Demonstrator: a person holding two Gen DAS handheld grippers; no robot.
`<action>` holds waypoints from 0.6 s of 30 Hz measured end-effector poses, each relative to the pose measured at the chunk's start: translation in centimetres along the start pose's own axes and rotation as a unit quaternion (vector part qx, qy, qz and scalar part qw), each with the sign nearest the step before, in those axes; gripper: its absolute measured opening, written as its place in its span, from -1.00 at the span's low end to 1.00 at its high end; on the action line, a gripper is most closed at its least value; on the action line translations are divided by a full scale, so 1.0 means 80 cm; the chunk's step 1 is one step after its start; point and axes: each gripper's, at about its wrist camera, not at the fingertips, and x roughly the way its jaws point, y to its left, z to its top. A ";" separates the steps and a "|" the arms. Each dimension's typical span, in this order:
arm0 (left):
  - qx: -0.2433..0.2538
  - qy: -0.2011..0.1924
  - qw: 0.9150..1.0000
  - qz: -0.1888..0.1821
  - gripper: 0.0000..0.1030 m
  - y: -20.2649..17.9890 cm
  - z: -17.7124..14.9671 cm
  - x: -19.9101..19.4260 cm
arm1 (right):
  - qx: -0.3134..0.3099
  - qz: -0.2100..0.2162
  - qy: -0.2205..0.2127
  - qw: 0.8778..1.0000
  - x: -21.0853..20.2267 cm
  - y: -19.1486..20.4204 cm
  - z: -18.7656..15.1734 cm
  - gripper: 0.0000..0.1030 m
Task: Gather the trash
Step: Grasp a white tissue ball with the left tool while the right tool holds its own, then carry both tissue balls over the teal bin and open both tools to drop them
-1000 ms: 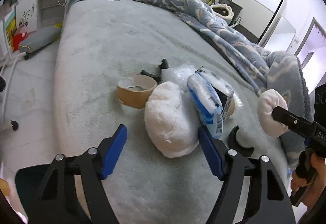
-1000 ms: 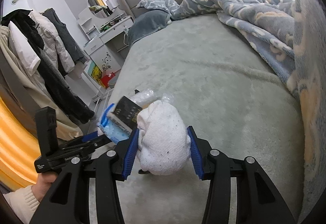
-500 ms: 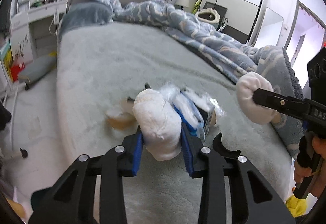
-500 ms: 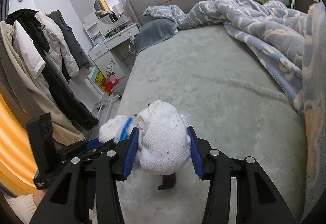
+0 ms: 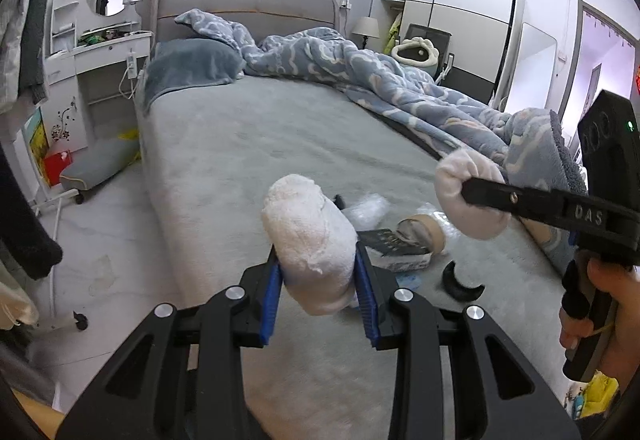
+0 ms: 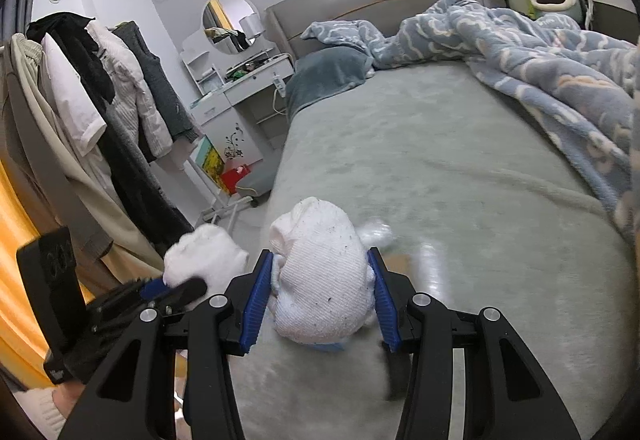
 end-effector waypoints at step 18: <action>-0.064 0.103 0.990 0.067 -0.29 0.138 -0.107 -0.028 | -0.090 0.038 0.062 0.993 0.103 0.171 -0.047 -0.07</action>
